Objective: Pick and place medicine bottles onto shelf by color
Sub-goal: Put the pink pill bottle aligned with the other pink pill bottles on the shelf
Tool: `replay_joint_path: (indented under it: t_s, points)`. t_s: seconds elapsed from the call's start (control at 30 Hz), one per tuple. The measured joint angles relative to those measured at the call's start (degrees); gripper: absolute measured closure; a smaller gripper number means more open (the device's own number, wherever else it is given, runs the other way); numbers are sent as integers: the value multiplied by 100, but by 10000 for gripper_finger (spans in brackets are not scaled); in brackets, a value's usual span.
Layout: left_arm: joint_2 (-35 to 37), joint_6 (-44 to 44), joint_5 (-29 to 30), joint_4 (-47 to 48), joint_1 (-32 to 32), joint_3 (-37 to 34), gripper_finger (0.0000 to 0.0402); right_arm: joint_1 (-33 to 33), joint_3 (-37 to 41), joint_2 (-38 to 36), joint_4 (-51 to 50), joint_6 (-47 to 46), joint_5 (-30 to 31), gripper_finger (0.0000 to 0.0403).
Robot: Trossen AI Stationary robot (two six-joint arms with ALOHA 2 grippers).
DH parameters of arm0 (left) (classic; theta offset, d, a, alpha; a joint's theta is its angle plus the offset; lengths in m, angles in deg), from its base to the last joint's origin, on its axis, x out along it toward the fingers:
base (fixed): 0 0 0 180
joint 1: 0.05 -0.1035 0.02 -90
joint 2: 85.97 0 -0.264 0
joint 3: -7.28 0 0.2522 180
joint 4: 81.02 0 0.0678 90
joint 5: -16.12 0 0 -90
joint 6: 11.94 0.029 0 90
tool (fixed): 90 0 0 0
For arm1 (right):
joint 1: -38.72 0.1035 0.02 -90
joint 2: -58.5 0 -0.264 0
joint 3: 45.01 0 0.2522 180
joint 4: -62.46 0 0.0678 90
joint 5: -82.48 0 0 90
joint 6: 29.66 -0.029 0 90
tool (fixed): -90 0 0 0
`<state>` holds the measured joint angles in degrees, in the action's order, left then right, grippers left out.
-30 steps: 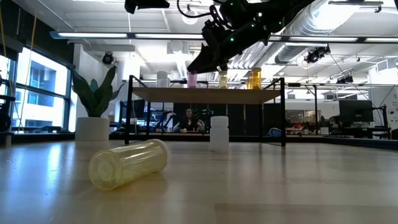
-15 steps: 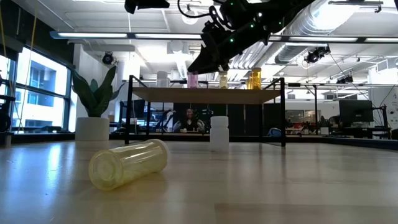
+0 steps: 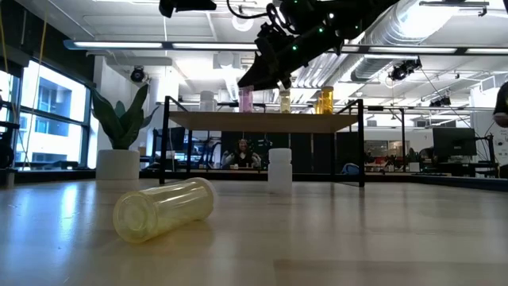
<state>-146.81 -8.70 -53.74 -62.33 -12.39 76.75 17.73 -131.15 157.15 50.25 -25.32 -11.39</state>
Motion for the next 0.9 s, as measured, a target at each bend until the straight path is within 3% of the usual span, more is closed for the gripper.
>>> replay_joint_path:
  t_s: [0.7, 0.9]
  points:
    - [4, -11, 0, 6, 1, 0, 192, 2, 0, -518, -58, -92, -37, 229]
    - [4, -21, 2, 95, 1, 0, 192, 104, 0, -880, -501, -45, 478, 236]
